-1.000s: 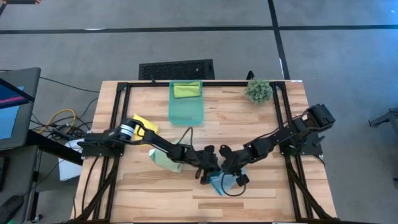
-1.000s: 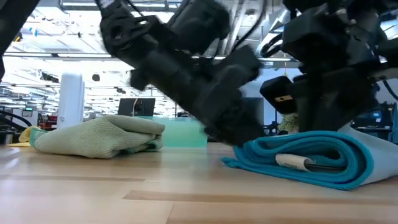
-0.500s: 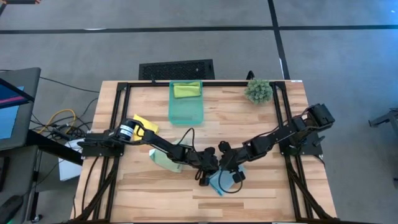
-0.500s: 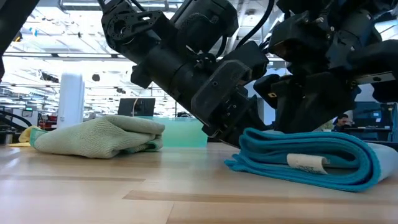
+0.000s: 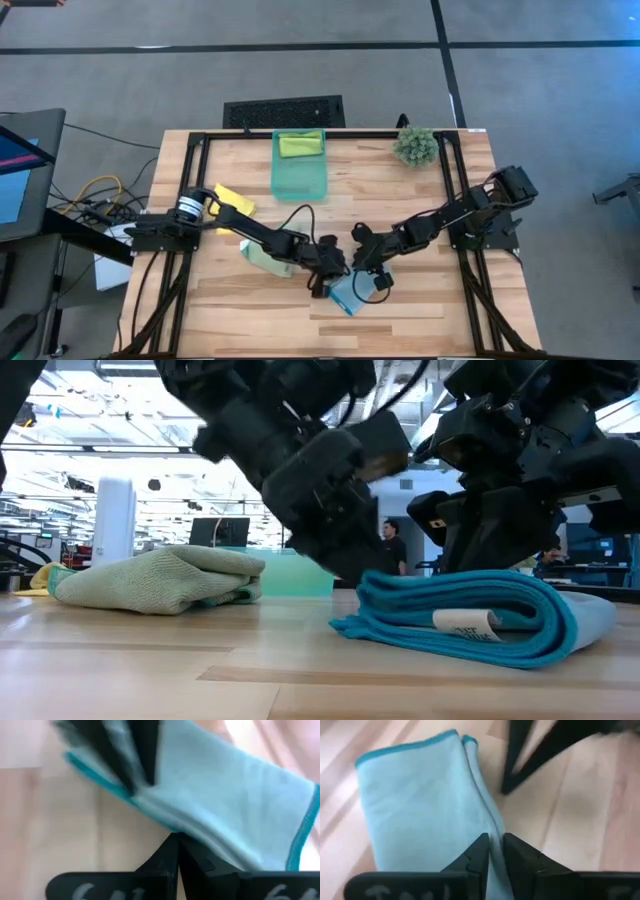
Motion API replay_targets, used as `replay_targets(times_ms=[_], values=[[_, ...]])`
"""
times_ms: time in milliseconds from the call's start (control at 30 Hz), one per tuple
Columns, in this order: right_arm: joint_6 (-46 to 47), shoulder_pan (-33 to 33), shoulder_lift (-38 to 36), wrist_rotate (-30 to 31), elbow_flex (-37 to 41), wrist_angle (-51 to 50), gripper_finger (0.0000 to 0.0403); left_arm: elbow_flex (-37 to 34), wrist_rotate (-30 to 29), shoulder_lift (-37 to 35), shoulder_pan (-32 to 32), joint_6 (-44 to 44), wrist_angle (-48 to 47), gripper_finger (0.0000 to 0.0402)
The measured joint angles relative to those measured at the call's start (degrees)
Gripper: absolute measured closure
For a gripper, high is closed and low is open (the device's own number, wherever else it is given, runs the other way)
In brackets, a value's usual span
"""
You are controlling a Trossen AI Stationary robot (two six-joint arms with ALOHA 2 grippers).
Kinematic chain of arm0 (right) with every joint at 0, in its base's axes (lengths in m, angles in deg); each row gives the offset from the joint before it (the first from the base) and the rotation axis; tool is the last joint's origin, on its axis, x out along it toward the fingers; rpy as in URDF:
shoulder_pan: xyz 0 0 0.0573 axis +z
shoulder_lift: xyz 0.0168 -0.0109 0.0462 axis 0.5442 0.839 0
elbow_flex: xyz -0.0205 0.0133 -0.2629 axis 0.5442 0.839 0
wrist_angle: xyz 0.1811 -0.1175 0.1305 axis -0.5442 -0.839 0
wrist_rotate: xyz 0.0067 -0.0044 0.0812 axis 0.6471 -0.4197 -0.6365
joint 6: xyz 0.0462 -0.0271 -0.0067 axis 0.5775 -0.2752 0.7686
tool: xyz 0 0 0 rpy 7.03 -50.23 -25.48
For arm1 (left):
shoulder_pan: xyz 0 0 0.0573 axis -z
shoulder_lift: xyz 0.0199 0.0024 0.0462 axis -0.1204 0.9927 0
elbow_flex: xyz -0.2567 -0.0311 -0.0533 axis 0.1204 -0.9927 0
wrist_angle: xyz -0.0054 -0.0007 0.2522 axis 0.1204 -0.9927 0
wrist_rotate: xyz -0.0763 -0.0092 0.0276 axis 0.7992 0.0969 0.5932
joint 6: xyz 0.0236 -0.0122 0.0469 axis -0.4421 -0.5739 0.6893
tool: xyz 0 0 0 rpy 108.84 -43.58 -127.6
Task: Fold microfiber towels
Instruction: Put the blue microfiber cloth into the green bin
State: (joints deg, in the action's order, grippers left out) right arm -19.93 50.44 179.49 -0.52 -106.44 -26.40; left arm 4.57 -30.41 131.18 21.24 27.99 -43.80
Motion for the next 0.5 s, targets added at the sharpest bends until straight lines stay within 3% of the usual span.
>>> replay_targets(times_ms=[233,500], values=[[-1.5,0.5,0.0,-0.9,-0.2,2.8,0.0299,0.0,-9.9,-4.1,2.1,-2.3,-12.2,0.0401],[-5.3,-0.8,2.8,-6.4,-2.6,4.1,0.0168,0.1,-15.0,-6.2,3.3,-4.3,-17.6,0.0401]])
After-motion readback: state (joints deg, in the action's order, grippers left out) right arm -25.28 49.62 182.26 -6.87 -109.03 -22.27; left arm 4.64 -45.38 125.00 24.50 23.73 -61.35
